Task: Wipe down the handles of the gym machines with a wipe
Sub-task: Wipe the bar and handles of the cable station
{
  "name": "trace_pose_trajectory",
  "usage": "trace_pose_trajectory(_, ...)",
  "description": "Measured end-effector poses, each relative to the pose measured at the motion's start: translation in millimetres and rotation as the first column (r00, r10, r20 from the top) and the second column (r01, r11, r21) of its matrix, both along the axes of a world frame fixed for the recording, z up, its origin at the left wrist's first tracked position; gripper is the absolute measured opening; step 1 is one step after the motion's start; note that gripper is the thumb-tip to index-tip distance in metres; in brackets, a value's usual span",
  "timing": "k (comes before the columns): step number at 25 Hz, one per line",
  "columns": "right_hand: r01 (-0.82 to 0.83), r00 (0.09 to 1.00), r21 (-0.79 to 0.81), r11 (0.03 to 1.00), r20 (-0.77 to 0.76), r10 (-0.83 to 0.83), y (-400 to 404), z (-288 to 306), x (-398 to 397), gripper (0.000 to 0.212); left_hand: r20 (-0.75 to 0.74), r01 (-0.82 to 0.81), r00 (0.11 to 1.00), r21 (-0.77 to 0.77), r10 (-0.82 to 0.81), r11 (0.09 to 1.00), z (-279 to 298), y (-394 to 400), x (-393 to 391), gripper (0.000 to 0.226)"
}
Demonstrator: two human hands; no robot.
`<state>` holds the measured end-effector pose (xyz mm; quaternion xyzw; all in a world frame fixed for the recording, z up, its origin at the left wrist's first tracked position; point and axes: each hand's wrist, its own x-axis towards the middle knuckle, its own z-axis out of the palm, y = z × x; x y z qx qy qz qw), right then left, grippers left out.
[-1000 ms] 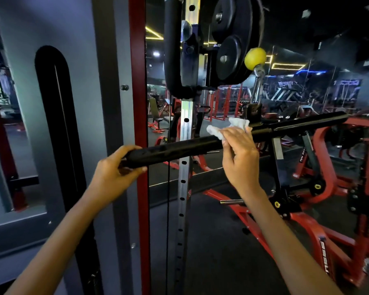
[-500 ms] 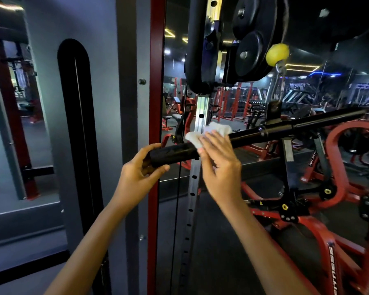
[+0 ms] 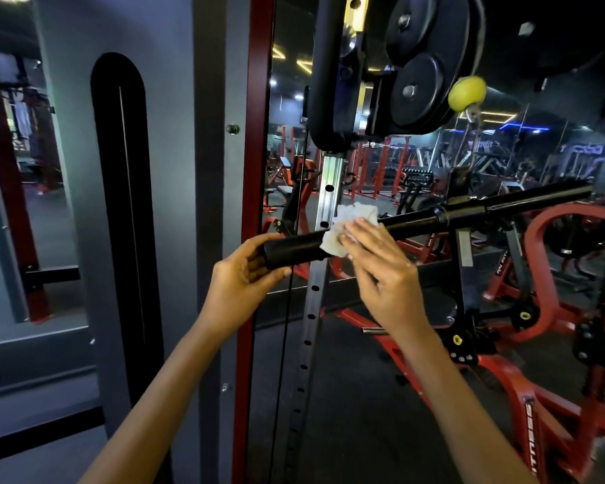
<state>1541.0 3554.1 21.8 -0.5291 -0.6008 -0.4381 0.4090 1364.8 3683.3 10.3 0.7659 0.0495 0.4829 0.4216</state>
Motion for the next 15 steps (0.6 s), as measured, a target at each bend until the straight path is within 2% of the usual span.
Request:
trace_pose_trajectory(2,-0.035,0.999,-0.003,0.999,0.006,0.035,13.2,-5.1,-22.1,0.03,0.012,0.011,1.0,0.025,-0.011,1.0,2.3,-2.8,3.8,0.05)
trace_pose_trajectory(5,-0.082,0.98,-0.123,0.989,0.169,0.102,27.2,-6.6,-47.5,0.029,0.053,-0.009,0.999,0.1,0.004,0.995,3.5,-4.1,10.3,0.047)
trace_pose_trajectory(9,-0.119,0.964,-0.235,0.965,0.204,0.169,13.8,7.6,-17.9,0.03,0.019,0.038,0.999,0.094,-0.04,0.995,2.7,-1.1,16.7,0.048)
trace_pose_trajectory(12,-0.104,0.975,-0.232,0.967,0.17,0.145,-3.8,13.0,13.8,0.028,-0.007,0.079,0.997,0.04,-0.079,0.996,0.9,4.0,22.0,0.049)
trace_pose_trajectory(15,-0.016,0.983,-0.155,0.988,0.179,0.044,-25.6,20.8,56.1,0.021,-0.02,0.074,0.997,0.05,-0.073,0.996,1.9,6.2,27.7,0.048)
